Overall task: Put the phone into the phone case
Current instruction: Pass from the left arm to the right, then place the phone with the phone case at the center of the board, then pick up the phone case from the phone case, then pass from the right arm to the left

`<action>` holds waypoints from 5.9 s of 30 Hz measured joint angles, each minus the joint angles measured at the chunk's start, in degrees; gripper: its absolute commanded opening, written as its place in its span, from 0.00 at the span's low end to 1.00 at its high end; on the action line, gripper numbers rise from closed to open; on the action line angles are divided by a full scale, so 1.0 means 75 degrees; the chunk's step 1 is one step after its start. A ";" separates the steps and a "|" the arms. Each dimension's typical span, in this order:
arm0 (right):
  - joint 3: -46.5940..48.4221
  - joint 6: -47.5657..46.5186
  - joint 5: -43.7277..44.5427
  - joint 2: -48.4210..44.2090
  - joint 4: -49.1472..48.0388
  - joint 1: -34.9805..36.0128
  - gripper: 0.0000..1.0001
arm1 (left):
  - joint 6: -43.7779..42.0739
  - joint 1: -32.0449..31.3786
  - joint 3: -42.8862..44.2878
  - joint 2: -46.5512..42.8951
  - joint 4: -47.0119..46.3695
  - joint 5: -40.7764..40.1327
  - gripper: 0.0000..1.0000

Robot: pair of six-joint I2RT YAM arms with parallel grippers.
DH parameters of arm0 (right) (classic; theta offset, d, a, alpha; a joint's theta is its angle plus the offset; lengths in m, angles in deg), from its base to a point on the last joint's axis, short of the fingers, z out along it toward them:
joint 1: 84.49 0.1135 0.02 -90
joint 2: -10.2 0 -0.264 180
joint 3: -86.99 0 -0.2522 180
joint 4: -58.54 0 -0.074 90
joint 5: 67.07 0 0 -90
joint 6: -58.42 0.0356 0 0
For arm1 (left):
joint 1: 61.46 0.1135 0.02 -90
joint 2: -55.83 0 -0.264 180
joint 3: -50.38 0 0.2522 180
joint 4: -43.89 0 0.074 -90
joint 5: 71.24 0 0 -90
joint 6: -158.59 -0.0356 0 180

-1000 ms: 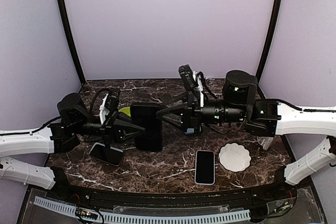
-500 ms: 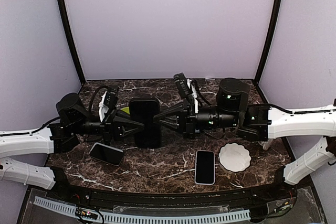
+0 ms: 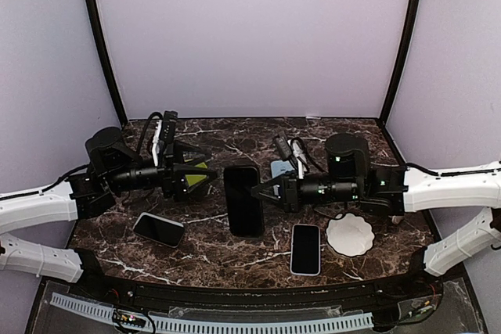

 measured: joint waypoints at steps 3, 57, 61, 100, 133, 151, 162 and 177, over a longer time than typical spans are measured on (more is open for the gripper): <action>-0.0367 0.0758 0.0061 0.0023 0.0466 -0.0149 0.00 | -0.0041 0.0353 0.0210 0.0090 0.0525 -0.0627 0.87; 0.3037 0.2894 0.5715 0.2197 0.6050 0.0484 0.96 | -0.0146 0.0583 0.0495 0.0647 0.2014 -0.1871 0.94; 0.3803 0.2358 0.6621 0.3080 0.6869 0.0606 0.99 | -0.0361 0.0589 0.1090 0.1151 0.2903 -0.2675 0.99; 0.6231 0.0192 0.5179 0.6924 0.6429 -0.2066 0.92 | -0.0256 0.1830 0.1827 0.2565 0.5846 -0.4800 0.99; 0.5875 0.0495 0.5727 0.6796 0.6819 -0.1920 0.61 | -0.0545 0.1886 0.1658 0.2559 0.5321 -0.4264 0.98; 0.2873 -0.1932 0.5400 0.2605 0.3077 -0.0015 0.59 | 0.0221 0.1801 0.1553 0.1011 0.3246 -0.1303 0.85; 0.2005 -0.2678 0.5018 0.1807 -0.0131 0.0603 0.57 | 0.0985 0.0393 0.1556 0.0895 0.1160 -0.1105 0.67; 0.2008 -0.3357 0.5024 0.1821 -0.0717 0.1052 0.54 | 0.0662 -0.0026 0.1556 0.0930 0.0428 -0.1682 0.13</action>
